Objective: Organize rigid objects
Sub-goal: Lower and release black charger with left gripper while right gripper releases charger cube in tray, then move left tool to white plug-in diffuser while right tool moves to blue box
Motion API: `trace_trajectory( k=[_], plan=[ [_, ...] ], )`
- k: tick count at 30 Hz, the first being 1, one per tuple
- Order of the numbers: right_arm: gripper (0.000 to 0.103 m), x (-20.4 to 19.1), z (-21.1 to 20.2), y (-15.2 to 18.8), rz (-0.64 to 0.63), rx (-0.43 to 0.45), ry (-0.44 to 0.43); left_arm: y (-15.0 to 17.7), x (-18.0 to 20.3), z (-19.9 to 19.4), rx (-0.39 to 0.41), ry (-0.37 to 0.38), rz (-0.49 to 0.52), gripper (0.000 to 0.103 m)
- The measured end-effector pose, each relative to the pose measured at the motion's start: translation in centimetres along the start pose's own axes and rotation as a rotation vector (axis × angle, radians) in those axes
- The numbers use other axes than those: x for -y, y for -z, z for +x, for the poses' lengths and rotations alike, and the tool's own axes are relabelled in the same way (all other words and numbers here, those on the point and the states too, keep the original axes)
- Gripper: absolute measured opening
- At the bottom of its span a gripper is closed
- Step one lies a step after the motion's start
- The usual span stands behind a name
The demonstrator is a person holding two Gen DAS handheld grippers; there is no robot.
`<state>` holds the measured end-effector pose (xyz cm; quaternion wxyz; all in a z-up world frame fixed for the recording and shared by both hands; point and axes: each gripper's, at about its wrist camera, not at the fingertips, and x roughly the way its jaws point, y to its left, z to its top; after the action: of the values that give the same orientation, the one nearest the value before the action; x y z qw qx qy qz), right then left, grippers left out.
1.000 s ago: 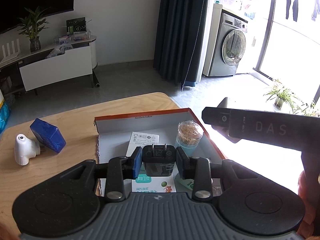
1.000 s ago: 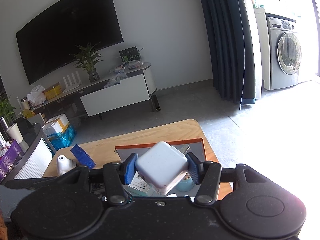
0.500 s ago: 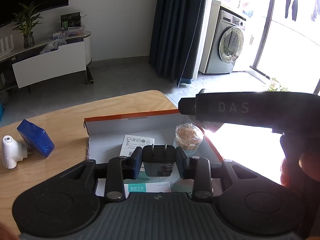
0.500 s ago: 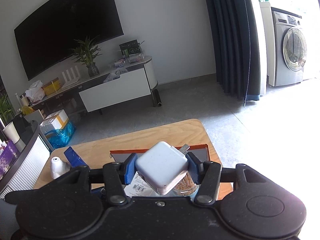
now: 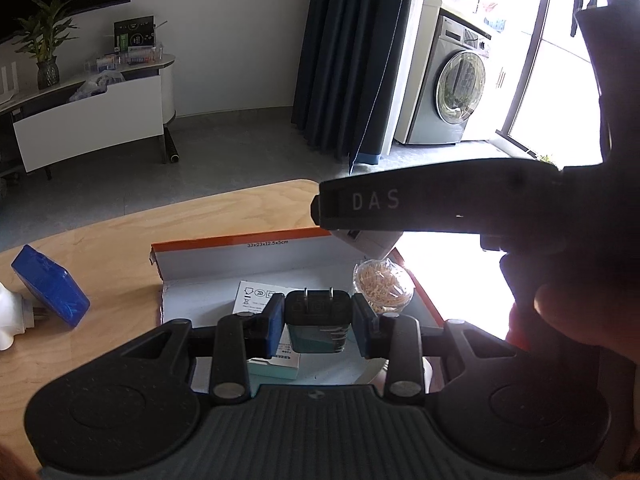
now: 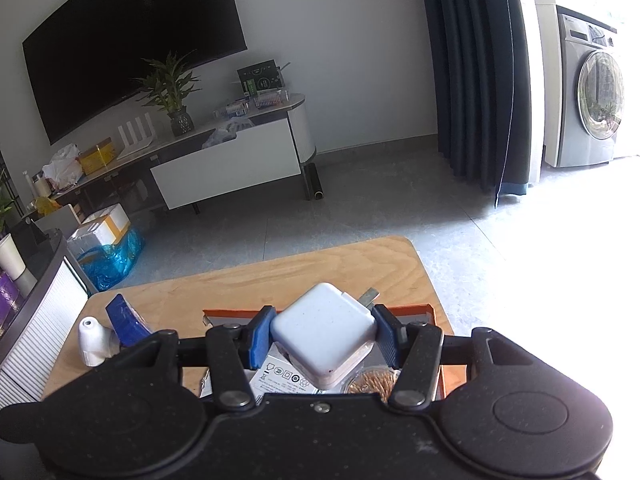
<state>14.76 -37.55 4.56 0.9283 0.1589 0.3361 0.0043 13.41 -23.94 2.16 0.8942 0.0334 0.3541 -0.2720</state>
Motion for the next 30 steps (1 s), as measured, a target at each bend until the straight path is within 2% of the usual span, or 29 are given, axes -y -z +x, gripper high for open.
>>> trace_trajectory(
  k=[4,16,18,22,24,27,30],
  plan=[
    [0.066,0.4,0.2,-0.2,0.013,0.014,0.002,0.0,0.0,0.5,-0.011,0.006,-0.002,0.036],
    [0.068,1.9,-4.2,-0.6,0.042,0.124,0.015,-1.0,0.9,2.0,-0.028,0.067,-0.036,0.038],
    [0.069,1.9,-4.8,-0.5,0.037,0.139,0.028,-1.2,1.0,1.7,-0.023,0.062,-0.042,0.056],
    [0.070,1.8,-5.6,-0.5,0.023,0.148,0.033,-1.4,1.1,0.5,-0.015,0.036,-0.033,0.057],
    [0.071,1.4,-5.8,-0.4,0.013,0.150,0.039,-1.5,0.9,-0.1,-0.016,0.011,-0.030,0.064],
    [0.078,0.8,-6.3,-0.3,0.005,0.157,0.036,-1.6,0.3,-1.1,-0.008,-0.022,-0.042,0.069],
    [0.079,0.2,-6.6,-0.2,-0.002,0.153,0.029,-1.5,-0.4,-2.2,0.000,-0.055,-0.055,0.077]
  ],
)
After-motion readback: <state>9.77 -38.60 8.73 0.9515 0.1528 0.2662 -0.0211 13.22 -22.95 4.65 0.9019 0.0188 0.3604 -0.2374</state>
